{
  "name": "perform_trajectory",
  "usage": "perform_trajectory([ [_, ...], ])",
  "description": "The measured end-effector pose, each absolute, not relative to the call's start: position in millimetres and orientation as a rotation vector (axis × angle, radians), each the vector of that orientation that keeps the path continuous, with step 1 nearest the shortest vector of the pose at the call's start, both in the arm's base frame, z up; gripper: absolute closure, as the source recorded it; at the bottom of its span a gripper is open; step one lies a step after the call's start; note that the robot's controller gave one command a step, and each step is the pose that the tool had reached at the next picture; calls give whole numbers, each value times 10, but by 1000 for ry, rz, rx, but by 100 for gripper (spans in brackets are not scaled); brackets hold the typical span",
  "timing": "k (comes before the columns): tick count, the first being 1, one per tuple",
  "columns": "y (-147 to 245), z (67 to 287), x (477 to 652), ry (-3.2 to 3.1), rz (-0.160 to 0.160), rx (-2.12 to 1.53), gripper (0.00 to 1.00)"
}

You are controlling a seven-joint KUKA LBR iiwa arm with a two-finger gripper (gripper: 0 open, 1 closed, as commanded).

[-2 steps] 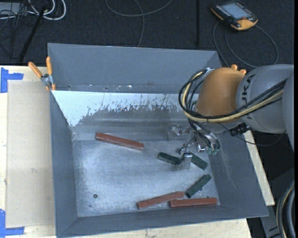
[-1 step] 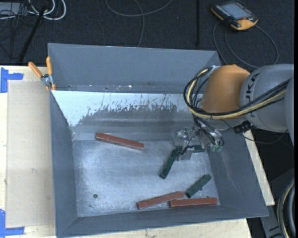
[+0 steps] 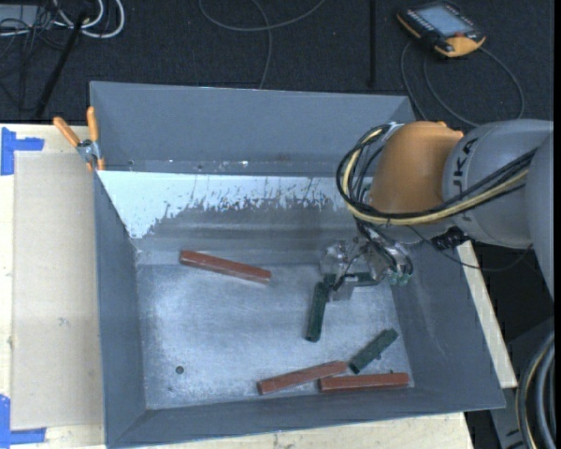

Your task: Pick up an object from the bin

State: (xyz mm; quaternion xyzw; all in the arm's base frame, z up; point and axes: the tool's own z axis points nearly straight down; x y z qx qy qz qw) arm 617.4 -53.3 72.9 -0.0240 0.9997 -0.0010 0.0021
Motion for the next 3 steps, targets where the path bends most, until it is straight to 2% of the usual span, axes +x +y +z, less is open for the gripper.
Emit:
perform_trajectory([
  [1, -747, 1191, 6101, 3146, 4, -100, 100],
  [2, -718, 1386, 6028, 3129, -4, -87, 100],
  [3, -826, 1661, 5919, 3151, 5, -50, 100],
])
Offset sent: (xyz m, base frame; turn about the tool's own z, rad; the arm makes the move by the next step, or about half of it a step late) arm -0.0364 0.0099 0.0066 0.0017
